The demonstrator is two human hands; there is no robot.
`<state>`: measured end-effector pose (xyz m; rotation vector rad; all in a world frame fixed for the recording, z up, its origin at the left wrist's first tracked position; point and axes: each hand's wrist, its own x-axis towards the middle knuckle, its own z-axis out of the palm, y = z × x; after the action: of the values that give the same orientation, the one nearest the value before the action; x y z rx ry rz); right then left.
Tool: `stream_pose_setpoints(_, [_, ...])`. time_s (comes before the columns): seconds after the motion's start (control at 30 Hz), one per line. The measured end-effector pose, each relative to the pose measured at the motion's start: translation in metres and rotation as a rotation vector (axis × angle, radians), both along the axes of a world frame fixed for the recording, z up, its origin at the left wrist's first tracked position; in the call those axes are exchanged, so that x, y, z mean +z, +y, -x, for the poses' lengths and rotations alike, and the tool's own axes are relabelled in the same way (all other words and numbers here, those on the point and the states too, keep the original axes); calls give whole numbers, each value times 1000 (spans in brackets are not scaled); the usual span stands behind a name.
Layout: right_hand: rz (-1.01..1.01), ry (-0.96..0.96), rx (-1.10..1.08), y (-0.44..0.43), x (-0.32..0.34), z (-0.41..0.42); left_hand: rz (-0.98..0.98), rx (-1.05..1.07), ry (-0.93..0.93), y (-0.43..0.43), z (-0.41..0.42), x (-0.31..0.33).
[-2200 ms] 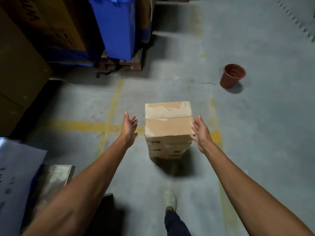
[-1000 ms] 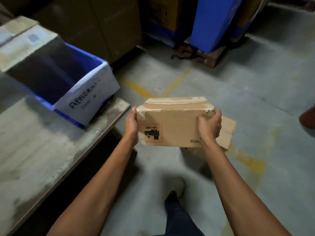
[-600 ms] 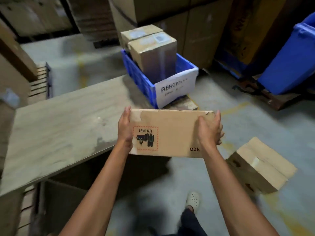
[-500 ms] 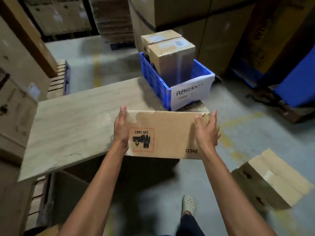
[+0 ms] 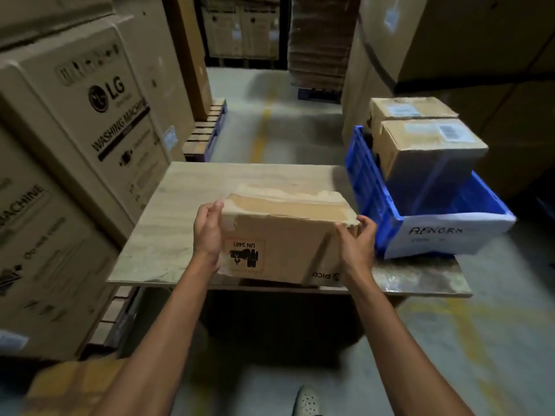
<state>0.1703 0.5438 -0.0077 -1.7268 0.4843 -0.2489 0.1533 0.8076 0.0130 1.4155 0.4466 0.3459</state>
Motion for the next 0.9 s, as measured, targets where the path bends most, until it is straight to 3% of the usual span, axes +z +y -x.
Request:
stream_pose_setpoints(0.2, [-69, 130, 133, 10, -45, -57, -42, 108, 182, 20, -45, -61])
stream_pose_setpoints(0.53, [92, 205, 266, 22, -82, -115, -173, 75, 307, 42, -99, -103])
stream_pose_setpoints(0.9, [227, 238, 244, 71, -86, -160, -267, 60, 276, 84, -159, -122])
